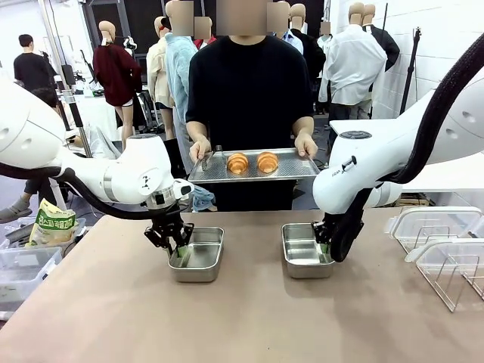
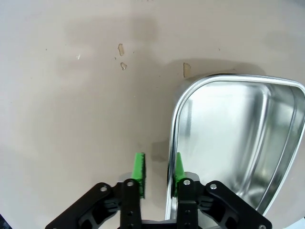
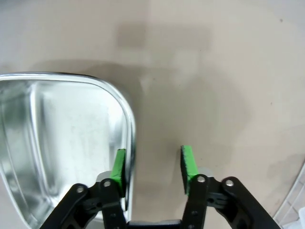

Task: Place the bread in airtight containers.
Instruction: Lift both Airtight Container.

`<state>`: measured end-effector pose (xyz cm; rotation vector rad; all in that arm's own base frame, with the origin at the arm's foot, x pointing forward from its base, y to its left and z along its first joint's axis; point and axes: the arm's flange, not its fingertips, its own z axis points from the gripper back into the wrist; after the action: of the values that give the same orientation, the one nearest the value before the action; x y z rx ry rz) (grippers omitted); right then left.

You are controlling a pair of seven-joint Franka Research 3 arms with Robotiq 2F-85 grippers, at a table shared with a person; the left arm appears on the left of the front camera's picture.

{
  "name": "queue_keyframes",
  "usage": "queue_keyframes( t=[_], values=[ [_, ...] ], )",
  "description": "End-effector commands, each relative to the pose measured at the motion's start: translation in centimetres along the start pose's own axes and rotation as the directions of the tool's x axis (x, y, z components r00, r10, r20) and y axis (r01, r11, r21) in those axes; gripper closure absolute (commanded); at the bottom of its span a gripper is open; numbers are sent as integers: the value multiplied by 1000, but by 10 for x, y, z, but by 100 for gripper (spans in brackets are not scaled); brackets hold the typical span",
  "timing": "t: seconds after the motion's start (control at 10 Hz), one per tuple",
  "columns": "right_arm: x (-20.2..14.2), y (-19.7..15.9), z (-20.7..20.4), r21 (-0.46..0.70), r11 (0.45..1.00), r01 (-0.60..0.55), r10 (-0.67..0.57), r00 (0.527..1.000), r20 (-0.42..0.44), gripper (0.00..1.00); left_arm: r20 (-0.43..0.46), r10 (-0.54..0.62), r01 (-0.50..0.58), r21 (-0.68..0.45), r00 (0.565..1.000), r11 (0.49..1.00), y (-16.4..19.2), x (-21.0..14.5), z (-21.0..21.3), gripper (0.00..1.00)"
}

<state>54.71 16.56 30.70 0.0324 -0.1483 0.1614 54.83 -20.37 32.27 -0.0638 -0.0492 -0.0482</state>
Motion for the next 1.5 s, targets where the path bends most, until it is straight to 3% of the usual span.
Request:
queue_keyframes(
  t=[0.0,0.8,1.1,1.4],
  values=[
    [5,1,-1,8,1000,15,-15,1000,-19,100,-14,-2,2,-2,1000,1000,-1,1,1,100],
    [-2,-7,11,2,999,48,-48,999,-26,100,-11,27,-26,13,1000,1000,4,-4,11,100],
    [-16,-23,51,-13,997,82,-82,996,-45,100,-8,75,-75,-5,997,997,10,-11,37,100],
    [-29,-37,126,72,995,68,-67,998,-20,100,-13,77,-78,-32,997,996,13,-24,90,100]
  ],
)
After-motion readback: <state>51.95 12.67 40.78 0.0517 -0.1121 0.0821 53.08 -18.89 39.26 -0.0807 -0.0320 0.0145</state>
